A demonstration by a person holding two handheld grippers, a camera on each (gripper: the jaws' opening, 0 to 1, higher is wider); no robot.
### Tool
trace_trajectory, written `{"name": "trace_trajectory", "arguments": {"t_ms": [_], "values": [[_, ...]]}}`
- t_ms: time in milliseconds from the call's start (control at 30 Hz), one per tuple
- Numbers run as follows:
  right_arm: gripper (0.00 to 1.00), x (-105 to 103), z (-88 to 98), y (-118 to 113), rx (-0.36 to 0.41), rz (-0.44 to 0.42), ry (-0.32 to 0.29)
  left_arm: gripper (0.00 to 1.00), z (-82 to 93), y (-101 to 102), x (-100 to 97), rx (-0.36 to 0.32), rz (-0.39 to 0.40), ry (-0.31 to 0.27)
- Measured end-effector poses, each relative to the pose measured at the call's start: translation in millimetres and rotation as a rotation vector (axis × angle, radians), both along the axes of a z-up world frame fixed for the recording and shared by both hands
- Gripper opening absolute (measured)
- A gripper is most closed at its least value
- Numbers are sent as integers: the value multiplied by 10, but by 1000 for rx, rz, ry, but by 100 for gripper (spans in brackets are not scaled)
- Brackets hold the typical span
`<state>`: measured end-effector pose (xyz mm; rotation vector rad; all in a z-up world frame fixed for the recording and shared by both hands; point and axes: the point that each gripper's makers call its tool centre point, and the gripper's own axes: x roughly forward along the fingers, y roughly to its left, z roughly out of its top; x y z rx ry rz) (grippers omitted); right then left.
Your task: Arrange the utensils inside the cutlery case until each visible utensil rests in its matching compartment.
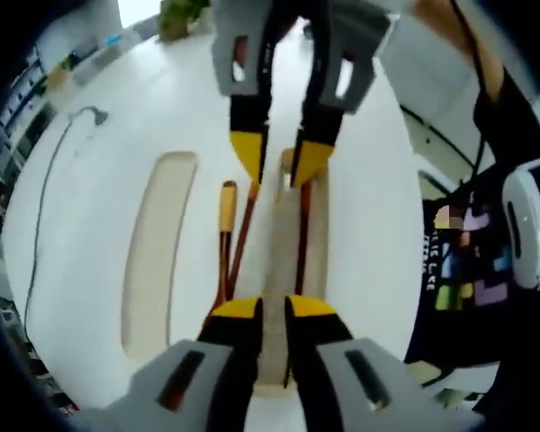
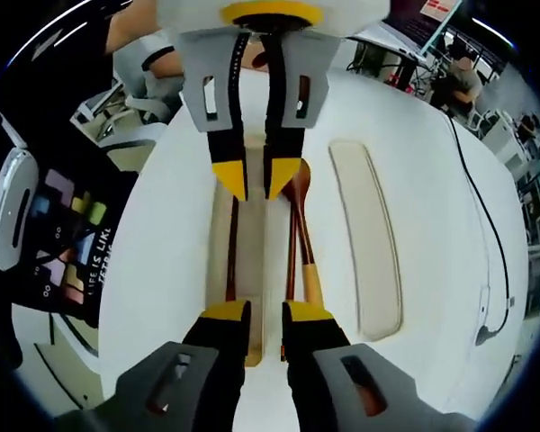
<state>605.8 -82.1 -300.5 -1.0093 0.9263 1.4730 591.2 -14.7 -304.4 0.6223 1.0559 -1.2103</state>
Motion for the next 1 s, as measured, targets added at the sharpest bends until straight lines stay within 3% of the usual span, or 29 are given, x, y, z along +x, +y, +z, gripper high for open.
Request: {"name": "trace_trajectory", "arguments": {"t_ms": [233,367,633,833,1000], "values": [[14,81,-127,-24,-18,-9,16,10,-72,6,72,5,12,4],[10,144,-157,7,-6,-11,-6,10,-112,13,90,19,11,0],[10,121,-212,36,-16,-6,23,10,-111,-34,96,36,-8,-22],[10,115,-288,9,-40,5,29,9,-8,-68,166,-3,15,-2],[10,120,-318,-2,-50,1,35,8,-79,-45,200,18,13,-7]]}}
